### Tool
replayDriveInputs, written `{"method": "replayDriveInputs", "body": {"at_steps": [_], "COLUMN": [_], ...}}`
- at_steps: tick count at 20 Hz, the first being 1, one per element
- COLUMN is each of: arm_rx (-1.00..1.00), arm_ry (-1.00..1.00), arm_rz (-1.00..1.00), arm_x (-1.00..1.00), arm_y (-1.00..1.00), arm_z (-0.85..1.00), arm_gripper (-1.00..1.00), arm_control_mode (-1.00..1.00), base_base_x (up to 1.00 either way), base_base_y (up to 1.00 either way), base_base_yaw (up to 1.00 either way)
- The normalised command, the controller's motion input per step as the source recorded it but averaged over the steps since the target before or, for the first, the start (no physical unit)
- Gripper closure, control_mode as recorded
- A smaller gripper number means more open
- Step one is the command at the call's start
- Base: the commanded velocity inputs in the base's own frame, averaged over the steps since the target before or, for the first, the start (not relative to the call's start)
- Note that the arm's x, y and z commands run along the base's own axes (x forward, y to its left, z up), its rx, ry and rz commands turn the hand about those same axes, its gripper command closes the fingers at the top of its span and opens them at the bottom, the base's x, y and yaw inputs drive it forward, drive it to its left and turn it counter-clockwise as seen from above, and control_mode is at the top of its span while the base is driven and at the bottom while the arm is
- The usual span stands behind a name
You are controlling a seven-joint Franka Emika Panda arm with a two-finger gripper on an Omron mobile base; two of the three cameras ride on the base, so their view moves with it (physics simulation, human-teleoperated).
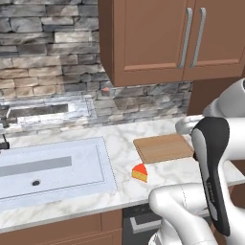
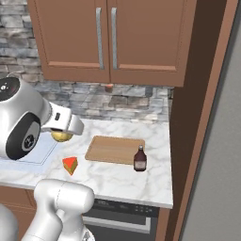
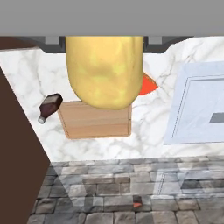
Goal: Retrieve the reheated potato from the microwave, then place the potato, cheese, and condiment on the cutting board.
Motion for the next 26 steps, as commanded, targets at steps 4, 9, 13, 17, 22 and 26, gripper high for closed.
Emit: {"method": "replayDriveInputs", "body": {"at_steps": [4,9,13,17,22,26], "arm_rx": [-0.01,0.0,0.0,-0.08,-0.12,-0.07], "arm_ry": [0.0,0.0,0.0,-0.05,-0.02,0.0], "arm_rz": [0.0,0.08,0.12,0.11,0.01,0.0], "arm_x": [0.41,0.46,0.4,0.25,0.25,0.32], "arm_y": [0.0,0.06,0.08,0.09,0.02,0.0], "arm_z": [-0.13,-0.15,-0.23,-0.33,-0.39,-0.37], "arm_gripper": [1.0,1.0,1.0,1.0,1.0,1.0], "arm_control_mode": [-1.0,-1.0,-1.0,-1.0,-1.0,-1.0], "base_base_x": [0.0,0.0,0.0,0.0,0.0,0.0], "base_base_y": [0.0,0.0,0.0,0.0,0.0,0.0], "base_base_yaw": [0.0,0.0,0.0,0.0,0.0,0.0]}}
